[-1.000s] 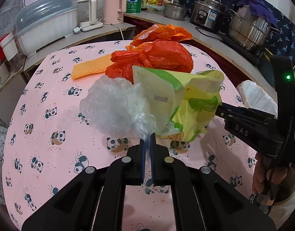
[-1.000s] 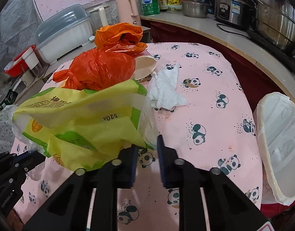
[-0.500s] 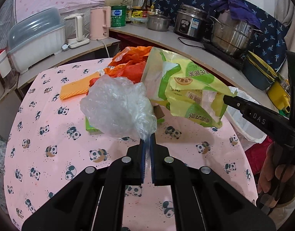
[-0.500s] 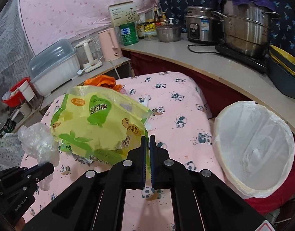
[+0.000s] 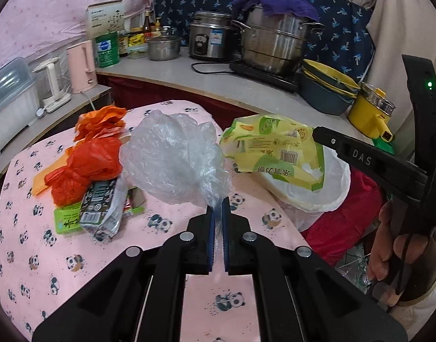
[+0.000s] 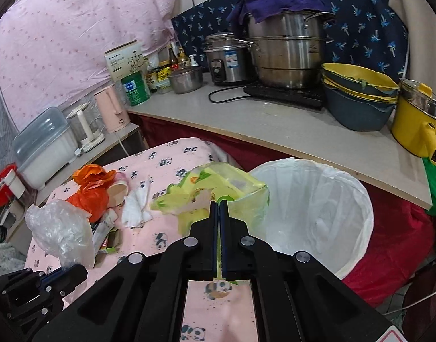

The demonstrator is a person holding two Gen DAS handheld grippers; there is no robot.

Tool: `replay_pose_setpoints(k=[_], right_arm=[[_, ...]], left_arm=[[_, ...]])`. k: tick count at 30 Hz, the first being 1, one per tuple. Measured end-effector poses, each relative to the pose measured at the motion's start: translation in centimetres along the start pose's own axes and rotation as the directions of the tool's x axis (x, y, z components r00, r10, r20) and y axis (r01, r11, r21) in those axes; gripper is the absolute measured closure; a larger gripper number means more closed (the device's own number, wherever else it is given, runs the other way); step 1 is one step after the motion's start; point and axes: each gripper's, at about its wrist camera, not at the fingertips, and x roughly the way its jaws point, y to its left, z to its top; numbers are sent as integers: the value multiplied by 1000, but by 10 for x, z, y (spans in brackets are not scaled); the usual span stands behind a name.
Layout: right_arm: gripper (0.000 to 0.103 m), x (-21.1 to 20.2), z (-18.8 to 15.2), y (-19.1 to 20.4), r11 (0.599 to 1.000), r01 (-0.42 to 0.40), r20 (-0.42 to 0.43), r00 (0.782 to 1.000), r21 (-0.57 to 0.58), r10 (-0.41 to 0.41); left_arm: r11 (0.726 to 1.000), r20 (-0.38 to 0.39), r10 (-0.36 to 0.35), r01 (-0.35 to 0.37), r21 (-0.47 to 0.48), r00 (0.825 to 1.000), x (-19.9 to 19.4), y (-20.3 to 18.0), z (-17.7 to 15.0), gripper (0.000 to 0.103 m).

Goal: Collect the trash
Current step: 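Carry the yellow-green bag over the bin and open the right tool to drop it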

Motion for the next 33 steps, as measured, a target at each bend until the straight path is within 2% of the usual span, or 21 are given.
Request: replay_pose_setpoints(k=[5, 11, 18, 24, 26, 33], right_arm=[[101, 4, 4, -38, 997, 60, 5, 998, 57, -60], [101, 8, 6, -77, 986, 119, 5, 993, 113, -120], [99, 34, -1, -101, 978, 152, -55, 988, 140, -145], [91, 32, -4, -112, 971, 166, -64, 985, 173, -157], [82, 29, -4, -116, 968, 171, -61, 985, 186, -162], [68, 17, -4, -122, 961, 184, -47, 983, 206, -178]], left_arm=[[997, -5, -54, 55, 50, 999, 17, -30, 13, 99], [992, -14, -84, 85, 92, 996, 34, -52, 24, 99], [981, -44, -126, 131, 141, 991, 58, -72, 35, 99], [968, -75, -164, 175, 181, 984, 85, -90, 49, 97], [966, -76, -167, 179, 185, 983, 94, -95, 54, 97], [959, -90, -178, 193, 208, 980, 119, -116, 68, 96]])
